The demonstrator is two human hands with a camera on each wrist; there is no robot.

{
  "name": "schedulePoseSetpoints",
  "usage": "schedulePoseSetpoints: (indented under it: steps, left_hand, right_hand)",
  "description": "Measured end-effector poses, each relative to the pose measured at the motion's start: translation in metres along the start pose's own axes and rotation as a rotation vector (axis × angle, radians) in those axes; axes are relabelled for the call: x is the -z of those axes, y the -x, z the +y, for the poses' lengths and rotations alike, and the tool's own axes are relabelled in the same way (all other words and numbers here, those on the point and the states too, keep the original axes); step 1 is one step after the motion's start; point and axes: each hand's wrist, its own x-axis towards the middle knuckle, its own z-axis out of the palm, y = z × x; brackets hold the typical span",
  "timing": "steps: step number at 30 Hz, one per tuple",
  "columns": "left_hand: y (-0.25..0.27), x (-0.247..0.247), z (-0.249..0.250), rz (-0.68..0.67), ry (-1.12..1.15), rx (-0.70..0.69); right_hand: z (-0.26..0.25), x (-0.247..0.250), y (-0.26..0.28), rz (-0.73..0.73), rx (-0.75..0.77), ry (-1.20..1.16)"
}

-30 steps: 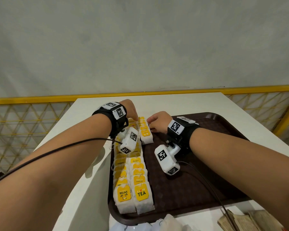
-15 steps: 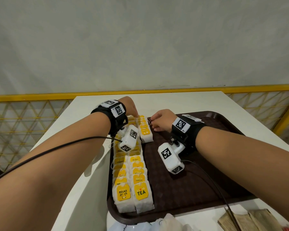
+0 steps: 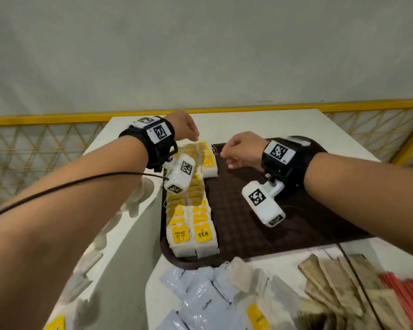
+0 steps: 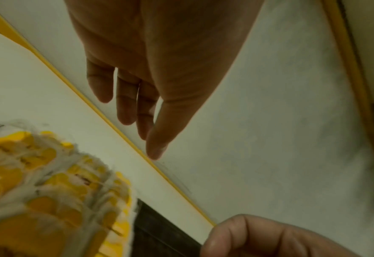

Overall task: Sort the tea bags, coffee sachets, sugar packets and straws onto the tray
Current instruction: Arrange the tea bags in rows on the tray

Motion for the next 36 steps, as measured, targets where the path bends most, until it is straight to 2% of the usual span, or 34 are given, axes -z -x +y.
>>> schedulePoseSetpoints:
  steps: [3, 7, 9, 12, 15, 18, 23, 27, 32, 36]
  left_hand:
    - [0.047, 0.01, 0.019, -0.11, 0.085, -0.113]
    - [0.124, 0.002, 0.041, -0.358, 0.031, -0.3]
    - [0.156, -0.011, 0.048, -0.478, -0.023, -0.372]
    - [0.189, -0.035, 0.053, -0.595, -0.06, -0.439]
    - [0.203, -0.056, 0.053, -0.609, -0.078, -0.449]
    - [0.207, -0.065, 0.052, -0.595, -0.076, -0.421]
    - [0.212, -0.061, 0.055, -0.464, -0.032, -0.355]
    - [0.218, -0.057, 0.053, -0.427, 0.017, -0.327]
    - [0.228, -0.051, 0.049, -0.371, 0.063, -0.306]
    - [0.236, -0.049, 0.054, -0.341, 0.181, -0.307]
  right_hand:
    - [-0.009, 0.014, 0.053, -0.228, 0.09, 0.076]
    - [-0.002, 0.026, 0.131, -0.547, 0.174, 0.493]
    - [0.006, 0.024, 0.162, -0.62, 0.226, 0.69]
    - [0.026, 0.018, 0.19, -0.647, 0.306, 0.925]
    - [0.05, 0.005, 0.2, -0.634, 0.356, 0.996]
    - [0.06, -0.009, 0.203, -0.54, 0.372, 0.988]
    - [0.059, -0.02, 0.199, -0.407, 0.438, 0.992]
    - [0.053, -0.011, 0.195, -0.328, 0.438, 0.931]
    - [0.037, 0.017, 0.202, -0.145, 0.42, 0.663]
    - [0.034, 0.025, 0.215, -0.18, 0.356, 0.35]
